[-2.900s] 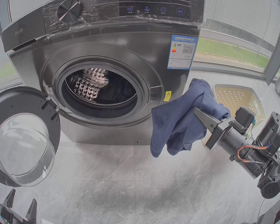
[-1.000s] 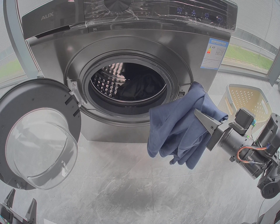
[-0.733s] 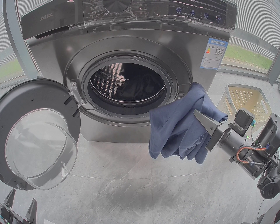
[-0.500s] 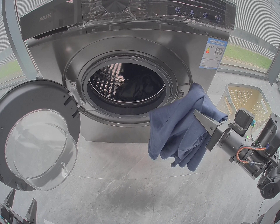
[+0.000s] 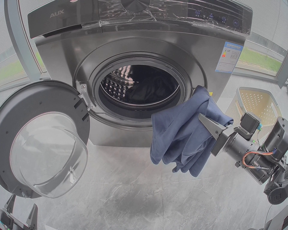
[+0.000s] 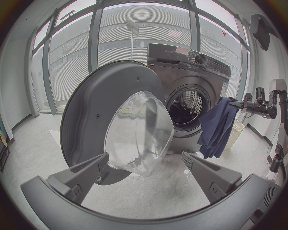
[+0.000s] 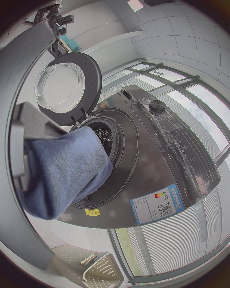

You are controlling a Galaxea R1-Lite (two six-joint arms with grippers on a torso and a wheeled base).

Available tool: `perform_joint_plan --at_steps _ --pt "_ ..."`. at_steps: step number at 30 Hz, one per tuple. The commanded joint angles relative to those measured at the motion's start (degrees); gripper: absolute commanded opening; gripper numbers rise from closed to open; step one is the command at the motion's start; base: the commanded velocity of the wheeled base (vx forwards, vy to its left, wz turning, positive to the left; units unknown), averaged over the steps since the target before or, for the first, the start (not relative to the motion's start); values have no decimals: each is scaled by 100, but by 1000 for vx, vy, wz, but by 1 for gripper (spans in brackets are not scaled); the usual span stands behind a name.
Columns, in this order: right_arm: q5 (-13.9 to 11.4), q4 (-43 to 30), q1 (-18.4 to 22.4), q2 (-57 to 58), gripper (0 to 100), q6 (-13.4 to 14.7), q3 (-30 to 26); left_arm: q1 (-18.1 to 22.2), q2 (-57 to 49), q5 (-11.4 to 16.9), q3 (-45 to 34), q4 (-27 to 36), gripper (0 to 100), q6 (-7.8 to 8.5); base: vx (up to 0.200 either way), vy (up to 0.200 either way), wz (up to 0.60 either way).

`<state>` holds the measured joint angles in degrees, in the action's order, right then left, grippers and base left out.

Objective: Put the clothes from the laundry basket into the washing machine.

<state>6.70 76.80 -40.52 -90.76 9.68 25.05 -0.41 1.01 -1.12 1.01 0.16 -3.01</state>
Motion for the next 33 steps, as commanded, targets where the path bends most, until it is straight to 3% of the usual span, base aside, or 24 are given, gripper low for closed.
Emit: perform_joint_plan --at_steps 1,4,16,19,21,24,33 --pt "-3 2 -8 -30 0 -1 0 -2 -101 -2 -92 2 100 2 0 -200 0" --pt "-3 2 -8 -30 0 -1 0 -2 -92 -2 -92 2 100 2 0 -200 0" --pt "-3 10 -87 -144 0 -1 9 -2 -101 -2 -92 2 100 29 0 0 0" --pt "6 19 -307 -197 0 16 70 6 -101 -11 -92 -16 100 29 0 0 0" --pt "15 46 -448 -355 0 201 281 6 -101 15 -101 -7 100 134 0 0 0" --pt "50 63 -553 -636 0 394 571 6 -101 15 -101 -7 100 169 0 0 0" --pt "41 546 -764 -1225 0 438 967 6 -101 86 -101 -16 100 187 0 0 0"
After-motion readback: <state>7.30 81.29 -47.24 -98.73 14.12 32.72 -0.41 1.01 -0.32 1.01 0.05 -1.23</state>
